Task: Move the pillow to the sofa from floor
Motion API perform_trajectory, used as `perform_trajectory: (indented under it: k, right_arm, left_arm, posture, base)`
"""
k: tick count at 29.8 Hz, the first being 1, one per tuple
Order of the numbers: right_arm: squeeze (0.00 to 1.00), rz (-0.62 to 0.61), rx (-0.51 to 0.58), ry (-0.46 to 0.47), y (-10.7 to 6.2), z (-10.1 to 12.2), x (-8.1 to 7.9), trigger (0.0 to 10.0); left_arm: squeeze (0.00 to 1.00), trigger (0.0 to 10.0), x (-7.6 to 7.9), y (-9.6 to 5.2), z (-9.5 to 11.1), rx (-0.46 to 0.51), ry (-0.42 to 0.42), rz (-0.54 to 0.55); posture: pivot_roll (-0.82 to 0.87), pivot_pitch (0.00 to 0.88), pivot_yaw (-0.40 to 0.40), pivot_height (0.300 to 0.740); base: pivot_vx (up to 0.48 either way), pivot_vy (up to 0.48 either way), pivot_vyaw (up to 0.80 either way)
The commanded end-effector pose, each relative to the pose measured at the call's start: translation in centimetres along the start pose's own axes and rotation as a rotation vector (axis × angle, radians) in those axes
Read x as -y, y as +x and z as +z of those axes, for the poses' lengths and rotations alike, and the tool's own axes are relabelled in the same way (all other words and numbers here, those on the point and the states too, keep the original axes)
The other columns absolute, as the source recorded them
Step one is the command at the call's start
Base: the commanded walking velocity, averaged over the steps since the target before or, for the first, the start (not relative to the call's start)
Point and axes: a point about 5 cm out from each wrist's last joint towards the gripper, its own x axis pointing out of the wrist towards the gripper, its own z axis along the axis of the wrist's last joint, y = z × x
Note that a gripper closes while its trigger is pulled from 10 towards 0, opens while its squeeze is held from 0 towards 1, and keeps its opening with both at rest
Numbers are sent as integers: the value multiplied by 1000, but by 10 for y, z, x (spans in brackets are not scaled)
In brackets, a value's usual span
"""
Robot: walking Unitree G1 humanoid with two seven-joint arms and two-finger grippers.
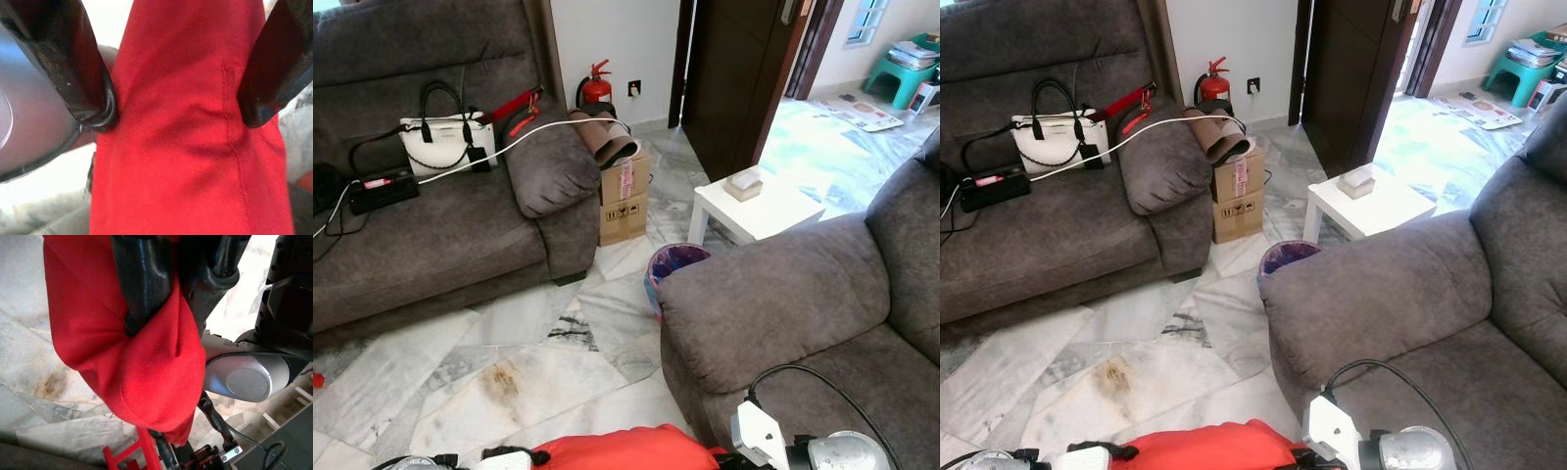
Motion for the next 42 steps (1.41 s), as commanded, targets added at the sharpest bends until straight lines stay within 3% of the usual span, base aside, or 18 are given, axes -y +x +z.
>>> perform_trajectory:
  k: [1,8,15,22,33,42]
  right_arm:
    - [0,32,97,-104,-4,28,-1,10000]
    - [0,22,110,-119,-10,35,0,10000]
    - [0,21,104,-127,-14,38,1,10000]
    - [0,12,103,-128,-16,38,1,10000]
    - [0,11,104,-125,-14,38,3,10000]
    - [0,5,102,-126,-13,37,2,10000]
  left_arm:
    - [0,10000,10,-4,-14,-67,-22,-40]
    - [0,10000,10,-2,-22,-148,-12,-25]
    - [0,10000,7,0,-20,-135,-15,24]
    - [0,10000,4,-9,-31,-209,-5,77]
    - [0,10000,2,-10,-32,-199,-5,131]
    - [0,10000,-24,-11,-19,-146,79,307]
  posture:
    - [62,110,15,740]
    - [58,109,15,740]
    - [60,110,12,740]
    - [58,109,15,740]
    - [64,109,12,740]
    - [62,111,13,740]
  base:
    - [0,0,0]
    - [0,0,0]
    - [0,0,0]
    - [0,0,0]
    - [0,0,0]
    - [0,0,0]
